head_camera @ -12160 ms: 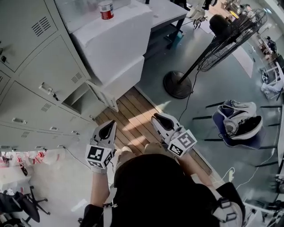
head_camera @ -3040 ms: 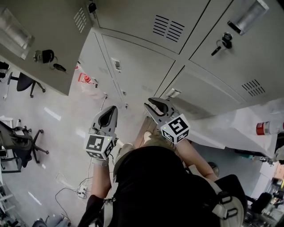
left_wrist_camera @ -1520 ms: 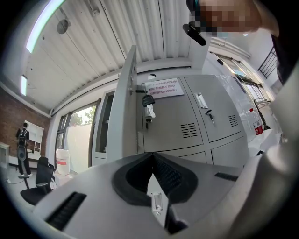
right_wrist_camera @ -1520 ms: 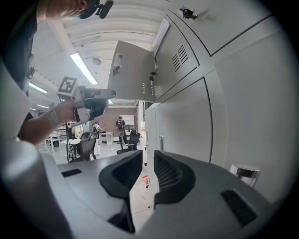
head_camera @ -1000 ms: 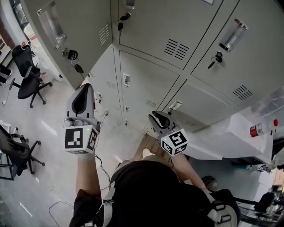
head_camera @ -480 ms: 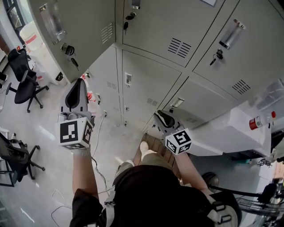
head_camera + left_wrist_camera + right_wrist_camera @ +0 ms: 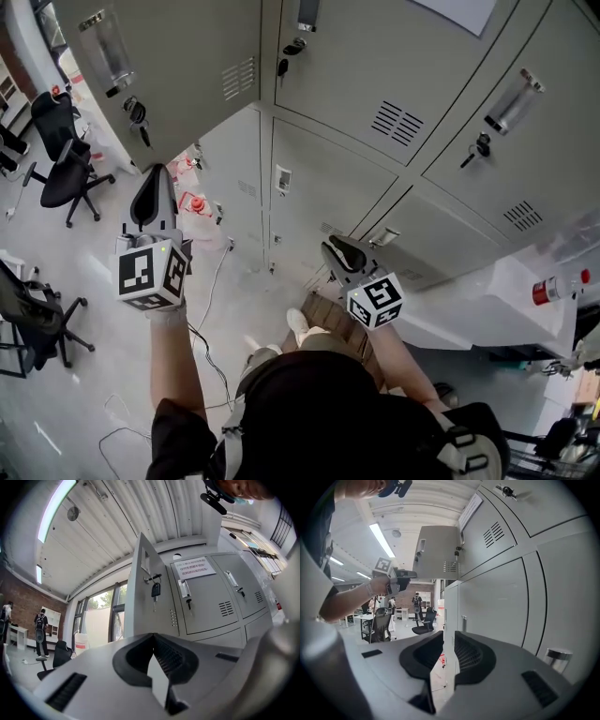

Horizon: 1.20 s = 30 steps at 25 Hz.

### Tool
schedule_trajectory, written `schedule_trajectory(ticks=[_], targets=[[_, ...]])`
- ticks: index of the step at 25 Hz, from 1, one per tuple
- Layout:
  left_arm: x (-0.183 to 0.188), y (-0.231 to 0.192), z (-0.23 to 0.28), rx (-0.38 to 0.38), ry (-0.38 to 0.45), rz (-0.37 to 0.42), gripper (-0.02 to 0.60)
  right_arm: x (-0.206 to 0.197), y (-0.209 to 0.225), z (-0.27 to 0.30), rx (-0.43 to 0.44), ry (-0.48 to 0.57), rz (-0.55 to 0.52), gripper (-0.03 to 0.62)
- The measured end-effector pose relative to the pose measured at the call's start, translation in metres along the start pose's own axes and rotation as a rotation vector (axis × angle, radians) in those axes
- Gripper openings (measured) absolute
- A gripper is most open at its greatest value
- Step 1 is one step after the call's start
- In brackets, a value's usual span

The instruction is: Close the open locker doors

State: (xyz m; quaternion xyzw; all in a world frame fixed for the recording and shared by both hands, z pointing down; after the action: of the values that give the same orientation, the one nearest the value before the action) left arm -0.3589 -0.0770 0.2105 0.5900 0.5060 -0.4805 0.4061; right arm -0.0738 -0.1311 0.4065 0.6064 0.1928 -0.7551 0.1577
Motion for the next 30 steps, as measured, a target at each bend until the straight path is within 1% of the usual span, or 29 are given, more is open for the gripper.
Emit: schedule_trajectory(ticks=[12, 19, 24, 30], targets=[[-0.008, -0.021, 0.03, 0.076, -0.028, 0.014, 0.008, 0.012, 0.009, 0.04, 0.102, 0.032, 0.002, 0.083], [-0.01, -0.029, 0.049, 0.107, -0.028, 0.007, 0.008, 0.013, 0.017, 0.055, 0.124, 0.038, 0.009, 0.083], [-0.011, -0.033, 0.062, 0.114, -0.027, 0.01, 0.008, 0.013, 0.024, 0.063, 0.131, 0.042, 0.015, 0.082], [-0.017, -0.039, 0.078, 0.116, -0.047, 0.009, 0.008, 0.011, 0.028, 0.07, 0.145, 0.034, 0.012, 0.082]])
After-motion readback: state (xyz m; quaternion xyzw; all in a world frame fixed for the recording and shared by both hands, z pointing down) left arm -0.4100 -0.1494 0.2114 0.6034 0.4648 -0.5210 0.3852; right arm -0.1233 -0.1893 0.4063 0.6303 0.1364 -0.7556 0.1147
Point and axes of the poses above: the fingertips, and each gripper's own axes: z forward along the fingers, y to its right, x out of its top, the point moved 1 cm from there along -z, backward along the fingers, and after that the axes turned 5 degrees about -z, right-handed, at the moved point
